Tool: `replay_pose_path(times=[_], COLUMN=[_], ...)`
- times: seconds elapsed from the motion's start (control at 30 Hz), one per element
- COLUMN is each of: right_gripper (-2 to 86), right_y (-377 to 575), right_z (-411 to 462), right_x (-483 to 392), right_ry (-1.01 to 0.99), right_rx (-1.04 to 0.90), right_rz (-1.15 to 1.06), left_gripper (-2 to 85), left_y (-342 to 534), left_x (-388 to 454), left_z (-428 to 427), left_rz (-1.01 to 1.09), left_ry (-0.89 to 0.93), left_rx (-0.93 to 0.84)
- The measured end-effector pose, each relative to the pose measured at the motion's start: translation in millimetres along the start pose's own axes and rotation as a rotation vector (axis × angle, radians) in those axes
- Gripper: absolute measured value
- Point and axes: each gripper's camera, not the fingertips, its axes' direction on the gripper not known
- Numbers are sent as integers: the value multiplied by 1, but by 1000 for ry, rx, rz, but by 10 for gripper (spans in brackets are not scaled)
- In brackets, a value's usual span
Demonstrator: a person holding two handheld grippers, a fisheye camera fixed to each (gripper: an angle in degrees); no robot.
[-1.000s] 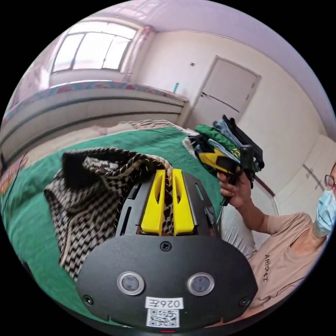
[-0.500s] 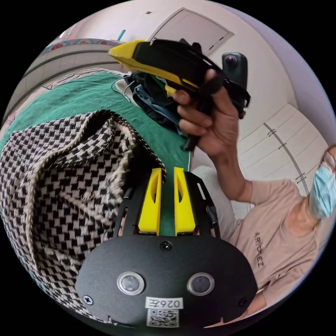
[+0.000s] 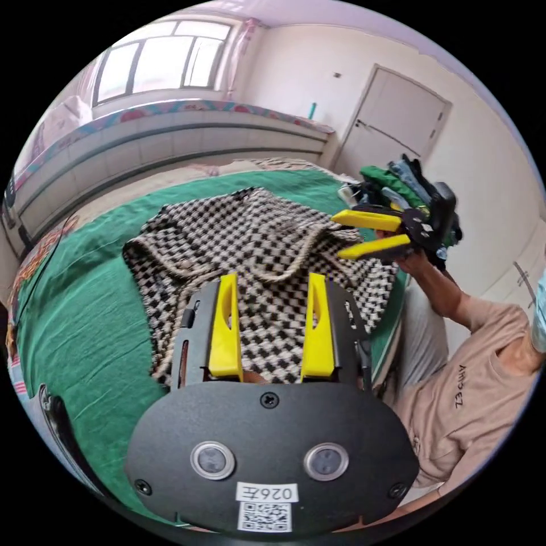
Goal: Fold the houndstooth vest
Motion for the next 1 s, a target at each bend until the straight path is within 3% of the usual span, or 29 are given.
replay_pose_path(times=[0.1, 0.13, 0.2, 0.27, 0.37, 0.43, 0.53, 0.63, 0.77, 0.9, 1.0], right_gripper=[62, 5, -6, -7, 19, 57, 61, 47, 9, -7, -7], right_y=[-43, -53, -60, -70, -47, 19, 82, 104, 104, 83, 75], right_z=[73, 107, 134, 122, 54, 0, -43, -40, -14, 40, 68], right_x=[-73, -92, -93, -47, 129, 251, 270, 226, 180, 145, 131], right_ry=[93, 210, 438, 523, 628, 394, 176, 196, 11, -293, -345], right_rx=[-167, -276, -339, -334, -288, -309, -138, -121, -92, -165, -188], right_rz=[-233, -323, -404, -302, 226, 606, 736, 659, 537, 397, 357], left_gripper=[179, 178, 170, 164, 172, 189, 148, 104, 39, 21, 22], left_y=[-7, -11, -18, -20, -16, -19, -31, -39, -39, -38, -95], left_x=[-45, -60, -73, -76, -65, -46, -17, 12, 32, 31, -24], left_z=[37, 55, 79, 95, 110, 123, 160, 191, 207, 214, 184], left_rz=[-41, -60, -71, -68, -40, 5, 71, 181, 270, 362, 279], left_ry=[4, 43, 113, 170, 176, 160, 94, -126, -137, 19, 193], left_rx=[-96, -130, -181, -207, -213, -227, -332, -442, -535, -593, -455])
